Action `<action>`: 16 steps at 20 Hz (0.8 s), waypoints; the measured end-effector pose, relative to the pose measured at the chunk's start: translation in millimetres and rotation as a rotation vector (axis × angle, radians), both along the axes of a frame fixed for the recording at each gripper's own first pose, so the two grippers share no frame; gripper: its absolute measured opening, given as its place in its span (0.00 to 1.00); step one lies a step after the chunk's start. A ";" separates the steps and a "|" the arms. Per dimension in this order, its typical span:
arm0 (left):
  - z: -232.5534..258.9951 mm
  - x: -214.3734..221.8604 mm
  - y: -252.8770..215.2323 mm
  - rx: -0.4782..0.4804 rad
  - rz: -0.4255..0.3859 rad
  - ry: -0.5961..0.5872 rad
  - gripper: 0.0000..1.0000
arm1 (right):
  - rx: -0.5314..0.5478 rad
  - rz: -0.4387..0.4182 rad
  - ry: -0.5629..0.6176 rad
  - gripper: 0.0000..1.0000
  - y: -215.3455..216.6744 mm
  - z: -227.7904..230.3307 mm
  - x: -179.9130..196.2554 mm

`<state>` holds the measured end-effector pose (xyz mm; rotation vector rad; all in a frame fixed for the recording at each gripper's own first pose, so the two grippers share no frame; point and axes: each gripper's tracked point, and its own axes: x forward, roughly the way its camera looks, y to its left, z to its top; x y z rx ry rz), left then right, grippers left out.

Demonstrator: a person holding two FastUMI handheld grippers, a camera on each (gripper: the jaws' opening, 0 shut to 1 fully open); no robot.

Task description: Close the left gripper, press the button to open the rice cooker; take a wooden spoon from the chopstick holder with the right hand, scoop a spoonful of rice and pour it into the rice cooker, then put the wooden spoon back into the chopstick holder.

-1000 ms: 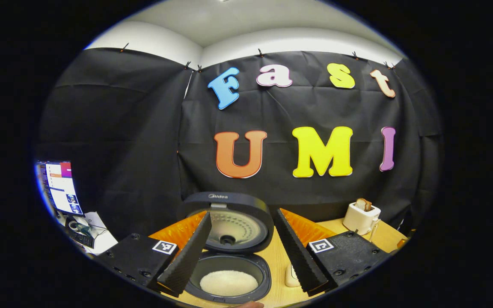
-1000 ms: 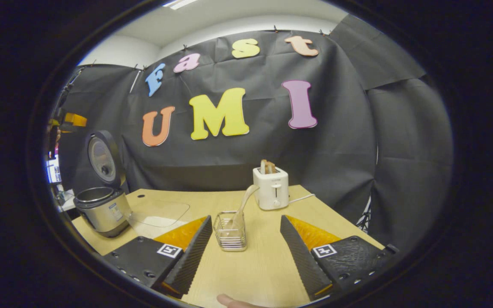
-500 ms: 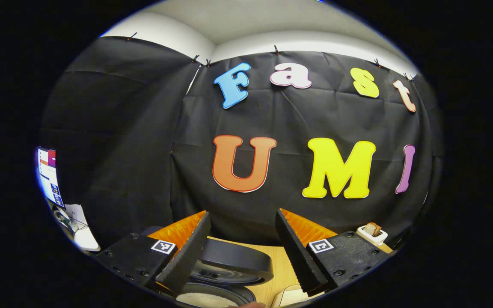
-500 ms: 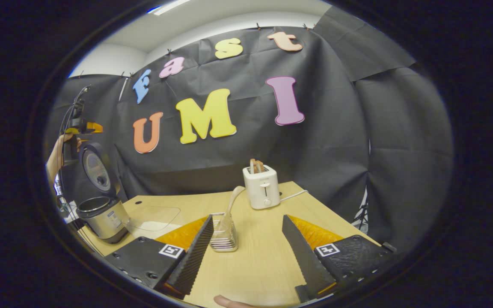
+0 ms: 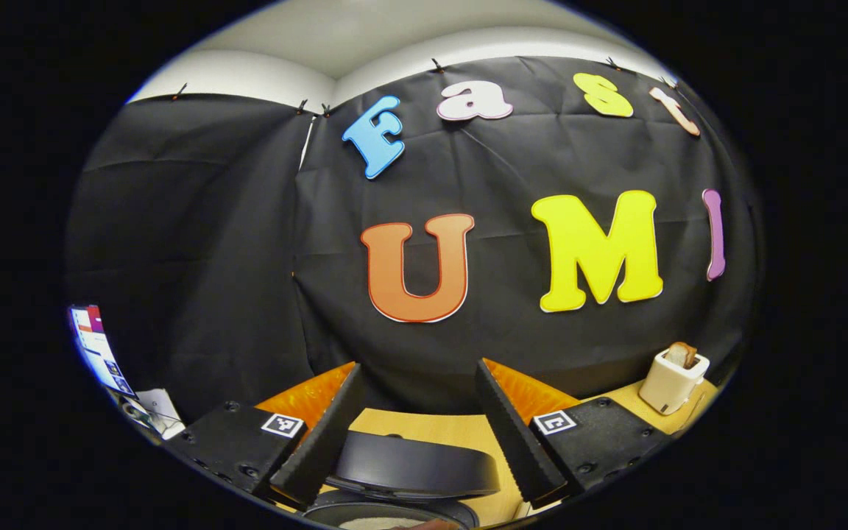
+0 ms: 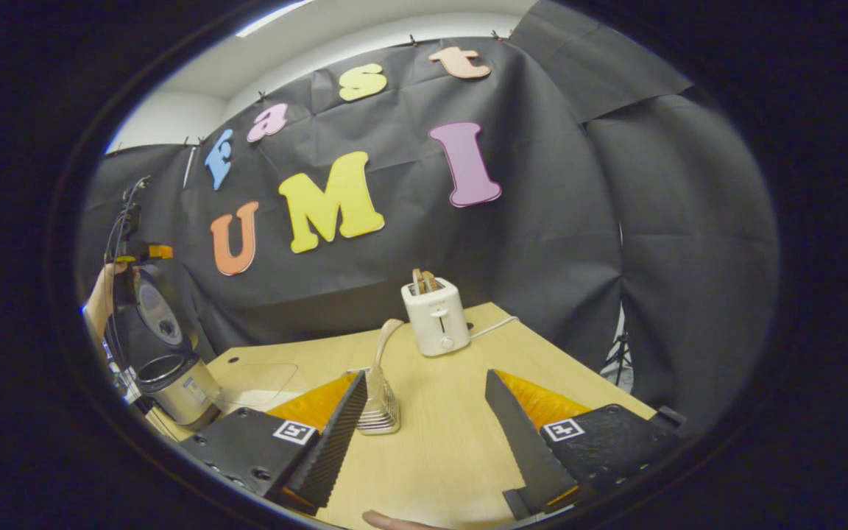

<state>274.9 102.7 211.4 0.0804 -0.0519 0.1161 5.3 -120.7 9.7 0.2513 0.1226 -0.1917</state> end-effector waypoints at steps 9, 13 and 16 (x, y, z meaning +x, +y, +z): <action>-9.1 -2.3 8.1 0.283 0.117 0.035 0.99 | -0.010 0.033 0.016 0.92 12.2 -5.4 1.6; -8.4 -8.9 1.7 0.157 0.047 0.026 0.99 | 0.018 0.042 0.014 0.96 13.5 -5.0 0.1; -6.7 -10.3 0.3 0.113 0.016 0.024 0.99 | 0.029 0.061 0.021 0.92 18.5 -8.5 3.7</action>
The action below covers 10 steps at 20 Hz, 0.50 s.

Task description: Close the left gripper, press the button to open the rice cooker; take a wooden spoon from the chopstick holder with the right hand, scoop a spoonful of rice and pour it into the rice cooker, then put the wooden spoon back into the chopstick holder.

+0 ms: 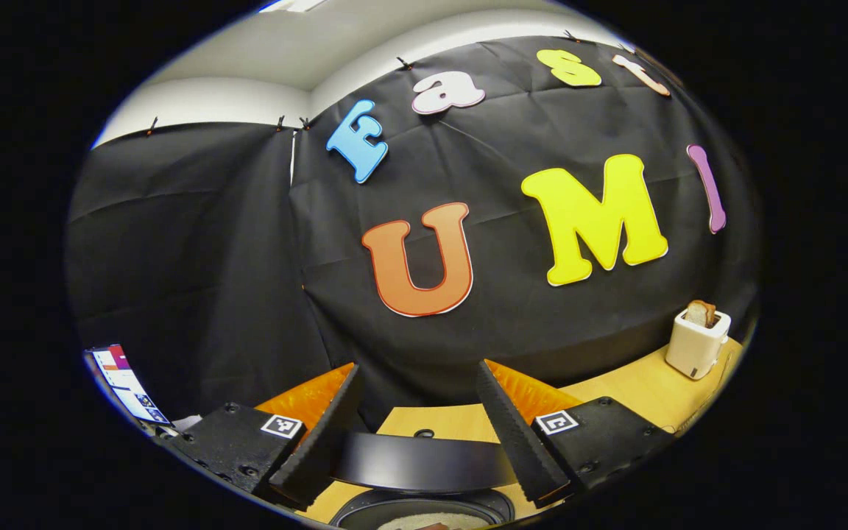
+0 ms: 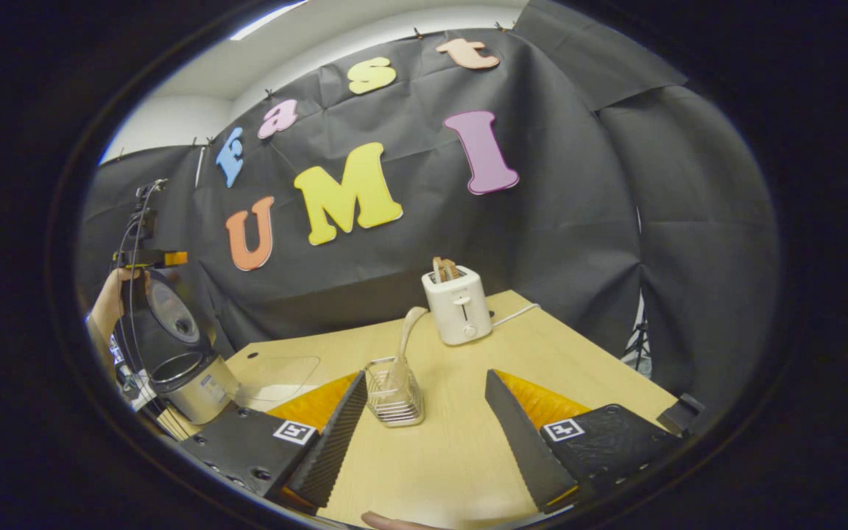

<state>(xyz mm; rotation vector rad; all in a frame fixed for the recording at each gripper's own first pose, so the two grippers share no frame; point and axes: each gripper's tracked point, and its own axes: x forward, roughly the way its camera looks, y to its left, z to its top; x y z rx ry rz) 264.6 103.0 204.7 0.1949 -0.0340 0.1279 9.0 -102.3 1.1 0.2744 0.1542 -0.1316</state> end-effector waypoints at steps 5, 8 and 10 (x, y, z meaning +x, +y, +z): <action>-2.6 -6.0 2.0 -0.025 -0.011 0.005 0.92 | -0.006 0.014 0.011 0.92 5.3 -3.7 0.7; -6.5 -16.1 2.2 -0.014 -0.007 0.014 0.90 | -0.010 0.016 0.005 0.96 6.1 -1.2 0.4; -11.5 -27.6 5.7 -0.007 0.015 0.022 0.85 | -0.010 0.021 0.004 0.96 8.7 -0.7 -0.2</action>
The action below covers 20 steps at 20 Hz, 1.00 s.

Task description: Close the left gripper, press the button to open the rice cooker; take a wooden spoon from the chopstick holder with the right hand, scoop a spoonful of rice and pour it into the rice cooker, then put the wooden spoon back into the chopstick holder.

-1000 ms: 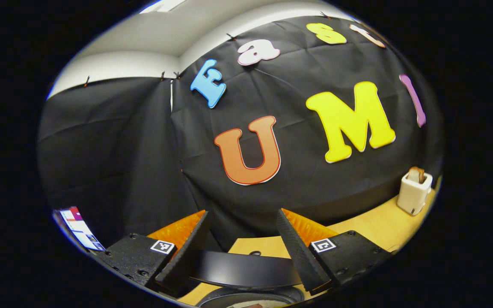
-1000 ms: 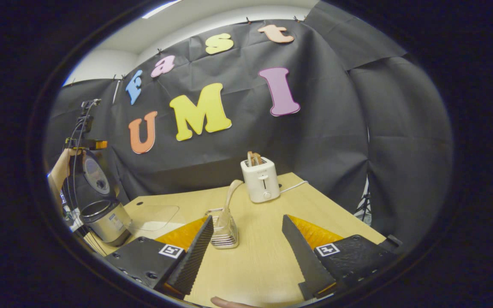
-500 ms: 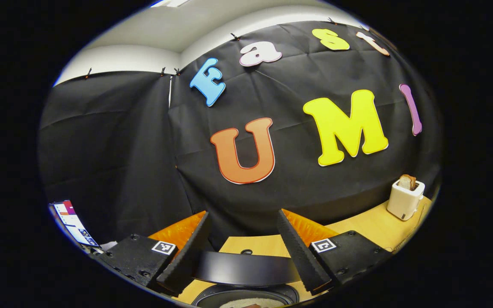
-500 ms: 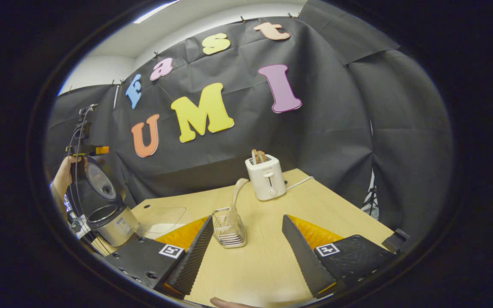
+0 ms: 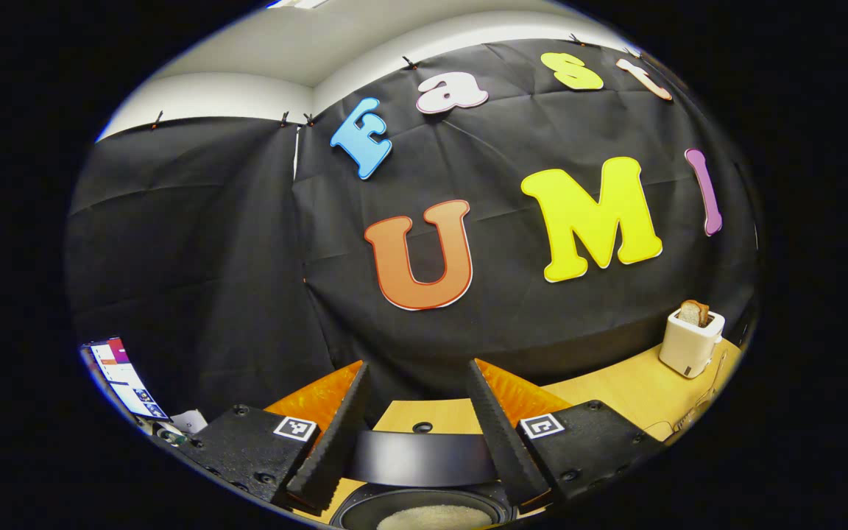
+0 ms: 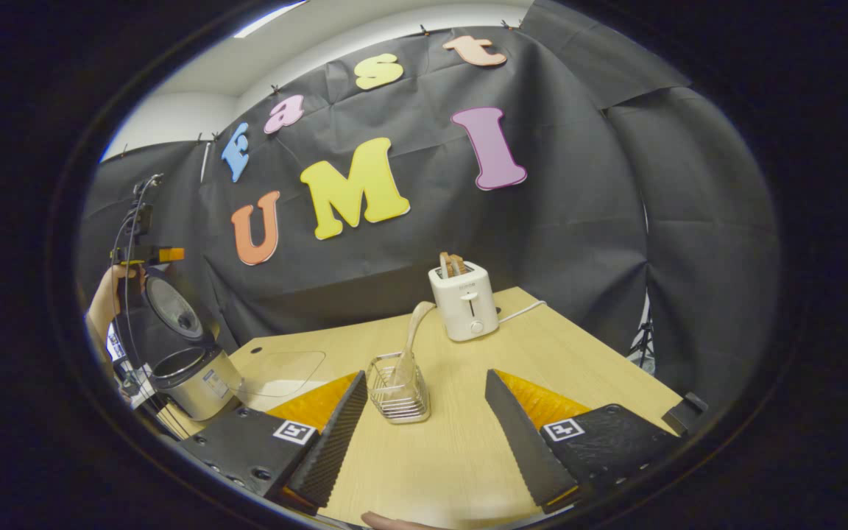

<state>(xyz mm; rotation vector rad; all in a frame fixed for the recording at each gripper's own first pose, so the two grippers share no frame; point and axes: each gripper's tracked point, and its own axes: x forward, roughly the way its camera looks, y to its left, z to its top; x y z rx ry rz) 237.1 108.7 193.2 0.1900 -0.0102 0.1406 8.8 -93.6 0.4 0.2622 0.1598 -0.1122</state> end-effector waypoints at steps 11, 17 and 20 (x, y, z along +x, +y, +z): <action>-63.1 -87.7 -2.8 -0.004 0.049 0.043 0.83 | -0.024 0.032 0.007 0.96 19.8 -3.4 -4.0; -122.5 -120.5 -7.8 -0.068 0.002 0.095 0.82 | -0.028 0.041 0.001 0.92 24.2 -2.2 -4.1; -150.2 -133.9 -8.0 -0.082 0.008 0.142 0.83 | -0.025 0.037 0.003 0.92 23.3 -3.2 -3.5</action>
